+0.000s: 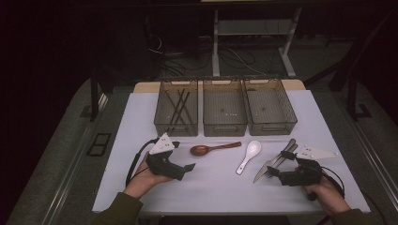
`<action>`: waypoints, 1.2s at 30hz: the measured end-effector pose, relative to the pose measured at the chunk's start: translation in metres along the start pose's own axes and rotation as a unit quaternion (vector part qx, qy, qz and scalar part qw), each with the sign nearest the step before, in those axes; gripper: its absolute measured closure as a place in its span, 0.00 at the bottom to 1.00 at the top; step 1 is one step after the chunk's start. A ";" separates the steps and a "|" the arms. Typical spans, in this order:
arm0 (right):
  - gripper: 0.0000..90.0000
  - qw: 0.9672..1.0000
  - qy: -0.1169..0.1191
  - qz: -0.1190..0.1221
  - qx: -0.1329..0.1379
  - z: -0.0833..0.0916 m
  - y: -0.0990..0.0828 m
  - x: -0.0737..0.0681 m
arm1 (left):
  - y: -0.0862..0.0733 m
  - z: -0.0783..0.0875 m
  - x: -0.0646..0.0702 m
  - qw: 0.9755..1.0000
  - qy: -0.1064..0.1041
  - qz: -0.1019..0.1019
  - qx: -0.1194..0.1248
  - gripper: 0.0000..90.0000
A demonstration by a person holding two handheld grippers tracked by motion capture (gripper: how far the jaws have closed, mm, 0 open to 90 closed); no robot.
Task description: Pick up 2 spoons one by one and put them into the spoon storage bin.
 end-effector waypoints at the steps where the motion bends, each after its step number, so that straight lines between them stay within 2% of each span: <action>1: 0.15 1.000 0.000 0.000 0.000 0.000 0.000 0.000 | 0.001 -0.001 -0.002 1.000 0.000 0.001 -0.002 0.01; 15: 0.15 1.000 0.004 0.001 0.004 0.001 0.002 -0.001 | 0.021 -0.022 -0.022 1.000 -0.021 0.018 0.010 0.00; 26: 0.15 1.000 0.004 -0.003 0.003 0.002 0.002 -0.001 | 0.024 -0.051 -0.031 0.999 -0.041 0.024 -0.015 0.04; 33: 0.16 1.000 0.006 -0.003 0.005 0.002 0.003 -0.001 | 0.023 -0.067 -0.035 0.999 -0.039 0.028 -0.023 0.11; 36: 0.16 1.000 0.006 0.000 0.006 0.003 0.003 -0.001 | 0.015 -0.071 -0.036 0.998 -0.037 0.025 -0.043 0.15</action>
Point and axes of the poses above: each handheld gripper's, and its own axes: z roughly backward along the jaws, y roughly out of its top, x roughly to its right, the point moved 10 cm from there along -z, roughly forward along the jaws, and after that the axes turned 8 degrees about -y, right-handed, at the moved point
